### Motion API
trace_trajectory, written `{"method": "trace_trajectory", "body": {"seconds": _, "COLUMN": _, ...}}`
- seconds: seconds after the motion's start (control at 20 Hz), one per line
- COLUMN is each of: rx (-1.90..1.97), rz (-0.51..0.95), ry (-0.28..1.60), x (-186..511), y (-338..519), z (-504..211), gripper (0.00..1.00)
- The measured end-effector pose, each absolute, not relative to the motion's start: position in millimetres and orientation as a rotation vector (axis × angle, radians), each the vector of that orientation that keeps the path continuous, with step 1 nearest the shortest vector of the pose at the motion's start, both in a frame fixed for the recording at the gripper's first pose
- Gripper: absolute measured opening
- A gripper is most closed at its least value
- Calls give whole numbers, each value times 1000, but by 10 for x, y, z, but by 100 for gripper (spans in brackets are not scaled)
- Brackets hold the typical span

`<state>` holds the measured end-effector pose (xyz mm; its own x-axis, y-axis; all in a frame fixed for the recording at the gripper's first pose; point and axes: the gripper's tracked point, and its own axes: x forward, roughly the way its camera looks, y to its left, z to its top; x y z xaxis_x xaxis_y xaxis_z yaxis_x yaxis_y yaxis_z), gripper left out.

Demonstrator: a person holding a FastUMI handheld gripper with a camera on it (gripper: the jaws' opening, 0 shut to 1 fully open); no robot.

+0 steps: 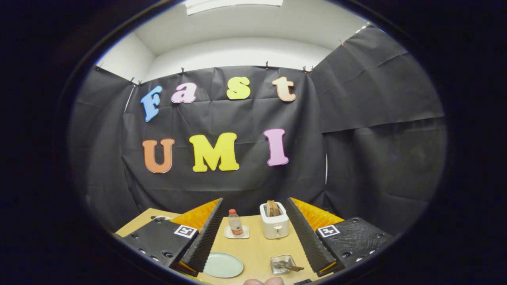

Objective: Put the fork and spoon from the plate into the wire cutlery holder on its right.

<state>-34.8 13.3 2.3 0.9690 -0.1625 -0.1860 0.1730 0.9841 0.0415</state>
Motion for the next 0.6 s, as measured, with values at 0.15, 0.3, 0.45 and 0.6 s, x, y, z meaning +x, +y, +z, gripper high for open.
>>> {"method": "trace_trajectory", "body": {"seconds": 0.15, "rx": 54, "rz": -179, "ry": 173, "x": -321, "y": 74, "z": 50, "gripper": 94}}
{"method": "trace_trajectory", "body": {"seconds": 0.3, "rx": 39, "rz": -185, "ry": 184, "x": -282, "y": 4, "z": 14, "gripper": 94}}
{"method": "trace_trajectory", "body": {"seconds": 0.45, "rx": 32, "rz": -204, "ry": 196, "x": -268, "y": -122, "z": -24, "gripper": 94}}
{"method": "trace_trajectory", "body": {"seconds": 0.6, "rx": 41, "rz": -224, "ry": 190, "x": -286, "y": -192, "z": -18, "gripper": 94}}
